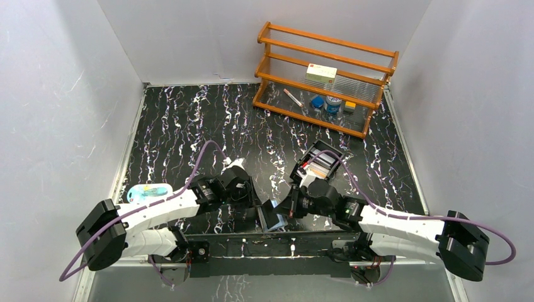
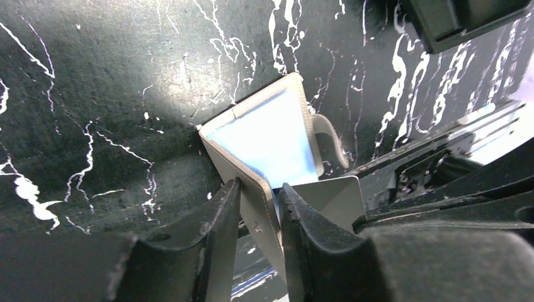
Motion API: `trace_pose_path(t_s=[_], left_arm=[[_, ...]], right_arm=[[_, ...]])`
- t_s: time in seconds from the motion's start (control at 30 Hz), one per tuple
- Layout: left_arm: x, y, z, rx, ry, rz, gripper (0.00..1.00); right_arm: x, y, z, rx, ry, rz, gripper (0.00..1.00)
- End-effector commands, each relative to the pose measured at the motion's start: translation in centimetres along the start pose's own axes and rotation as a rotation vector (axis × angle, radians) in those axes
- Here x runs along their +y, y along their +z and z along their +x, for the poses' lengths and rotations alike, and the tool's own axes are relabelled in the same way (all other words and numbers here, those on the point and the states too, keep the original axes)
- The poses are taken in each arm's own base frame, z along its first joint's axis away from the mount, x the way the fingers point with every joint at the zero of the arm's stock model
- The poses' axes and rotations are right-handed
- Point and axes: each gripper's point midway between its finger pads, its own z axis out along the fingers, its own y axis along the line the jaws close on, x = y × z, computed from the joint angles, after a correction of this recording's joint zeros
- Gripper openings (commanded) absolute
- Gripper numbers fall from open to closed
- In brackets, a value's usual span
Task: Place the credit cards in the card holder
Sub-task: Insert the credit card into the card holder.
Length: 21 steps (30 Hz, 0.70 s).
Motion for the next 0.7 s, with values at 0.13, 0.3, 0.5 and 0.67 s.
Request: trace_pose_path(t_s=[0.13, 0.3, 0.5, 0.67], left_arm=[[0.5, -0.4, -0.5, -0.003, -0.005, -0.055, 0.05], [-0.9, -0.6, -1.3, -0.062, 0.024, 0.059, 0.0], [-1.0, -0.1, -2.5, -0.138, -0.05, 0.18, 0.0], [0.9, 0.9, -1.7, -0.132, -0.095, 0.179, 0.0]], right_arm=[[2.0, 0.2, -1.2, -0.038, -0.022, -0.034, 0.0], [-0.4, -0.1, -1.3, -0.061, -0.027, 0.075, 0.0], [-1.8, -0.3, -1.6, -0.091, -0.009, 0.129, 0.0], [-4.5, -0.2, -1.3, -0.122, -0.004, 0.197, 0.0]])
